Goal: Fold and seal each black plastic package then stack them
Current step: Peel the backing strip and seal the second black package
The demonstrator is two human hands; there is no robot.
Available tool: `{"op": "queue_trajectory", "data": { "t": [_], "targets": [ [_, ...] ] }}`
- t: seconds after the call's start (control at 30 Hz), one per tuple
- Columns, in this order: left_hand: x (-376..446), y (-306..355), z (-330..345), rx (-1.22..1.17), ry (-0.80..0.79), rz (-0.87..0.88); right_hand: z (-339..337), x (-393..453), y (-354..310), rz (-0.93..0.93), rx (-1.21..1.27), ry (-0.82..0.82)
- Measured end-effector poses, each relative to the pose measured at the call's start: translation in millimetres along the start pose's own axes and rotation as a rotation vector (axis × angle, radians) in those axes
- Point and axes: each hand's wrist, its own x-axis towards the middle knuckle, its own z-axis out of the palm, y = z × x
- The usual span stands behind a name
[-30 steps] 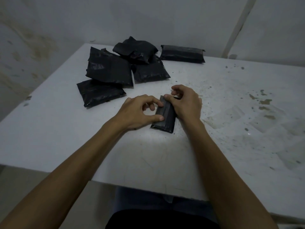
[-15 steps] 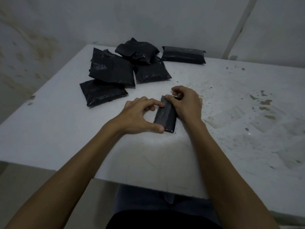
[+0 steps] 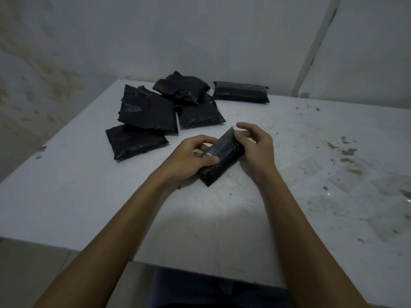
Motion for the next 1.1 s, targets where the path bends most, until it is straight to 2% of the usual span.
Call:
{"op": "queue_trajectory", "data": {
  "t": [0.13,0.2,0.33,0.6,0.77,0.9,1.03,1.1],
  "targets": [
    [7,2,-4,-0.309,-0.032,-0.083,-7,3,-9,0.137,0.157,-0.025],
    [13,1,-2,-0.482,0.061,-0.137,-6,4,-12,0.162,0.228,0.001],
    [25,2,6,-0.577,0.246,-0.11,-1,7,-12,0.164,0.213,0.038],
    [41,16,32,-0.456,0.472,0.077,25,2,3,-0.051,-0.014,0.135],
    [54,14,41,-0.529,0.535,0.077,21,8,3,-0.026,0.066,0.217],
    [59,11,43,-0.471,0.55,0.066,24,7,0,-0.001,0.092,0.258],
    [71,18,35,-0.44,0.609,0.062,20,10,-2,0.008,0.113,0.058],
    [78,28,29,-0.434,0.569,0.047,15,15,-8,0.01,0.096,0.023]
  ]
}}
